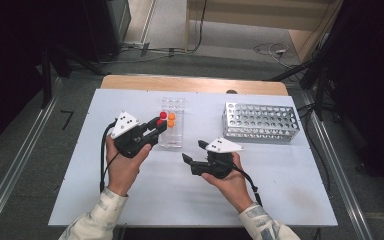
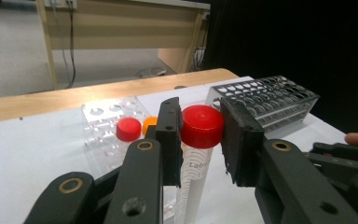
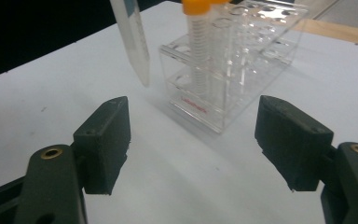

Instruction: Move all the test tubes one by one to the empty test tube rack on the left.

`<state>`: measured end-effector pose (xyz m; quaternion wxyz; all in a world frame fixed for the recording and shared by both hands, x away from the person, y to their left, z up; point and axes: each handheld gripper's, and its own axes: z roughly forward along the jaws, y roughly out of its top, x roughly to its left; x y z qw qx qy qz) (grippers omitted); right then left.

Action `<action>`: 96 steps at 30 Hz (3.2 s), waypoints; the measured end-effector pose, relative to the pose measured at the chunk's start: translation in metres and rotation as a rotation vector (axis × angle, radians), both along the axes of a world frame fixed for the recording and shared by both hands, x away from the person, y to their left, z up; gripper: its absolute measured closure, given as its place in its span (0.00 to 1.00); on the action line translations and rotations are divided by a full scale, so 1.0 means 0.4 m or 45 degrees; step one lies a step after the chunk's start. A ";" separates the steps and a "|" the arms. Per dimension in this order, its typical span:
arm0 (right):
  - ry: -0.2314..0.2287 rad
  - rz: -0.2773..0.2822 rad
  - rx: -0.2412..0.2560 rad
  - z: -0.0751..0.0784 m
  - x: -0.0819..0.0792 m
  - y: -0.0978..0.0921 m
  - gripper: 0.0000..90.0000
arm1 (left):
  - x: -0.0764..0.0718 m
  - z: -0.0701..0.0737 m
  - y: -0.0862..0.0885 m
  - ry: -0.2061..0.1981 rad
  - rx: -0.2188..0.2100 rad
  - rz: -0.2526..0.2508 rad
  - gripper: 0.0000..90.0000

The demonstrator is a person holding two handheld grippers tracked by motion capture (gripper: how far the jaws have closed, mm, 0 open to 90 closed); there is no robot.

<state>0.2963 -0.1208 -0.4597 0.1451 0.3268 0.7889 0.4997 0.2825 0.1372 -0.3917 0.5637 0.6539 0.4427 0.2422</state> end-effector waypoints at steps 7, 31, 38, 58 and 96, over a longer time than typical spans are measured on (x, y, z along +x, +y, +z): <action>0.006 -0.039 0.014 -0.005 0.003 -0.038 0.27 | 0.036 0.028 0.001 -0.011 0.017 0.038 0.79; 0.024 -0.069 0.025 -0.016 -0.003 -0.073 0.27 | 0.106 -0.008 -0.009 0.006 0.080 0.119 0.79; 0.029 -0.075 0.021 -0.020 -0.004 -0.078 0.27 | 0.110 -0.057 -0.020 0.039 0.112 0.136 0.79; 0.042 -0.087 0.018 -0.024 -0.006 -0.084 0.27 | 0.098 -0.085 -0.028 0.065 0.092 0.141 0.65; 0.020 -0.221 0.020 -0.018 -0.006 -0.204 0.26 | -0.041 -0.163 0.073 0.106 0.049 0.199 0.26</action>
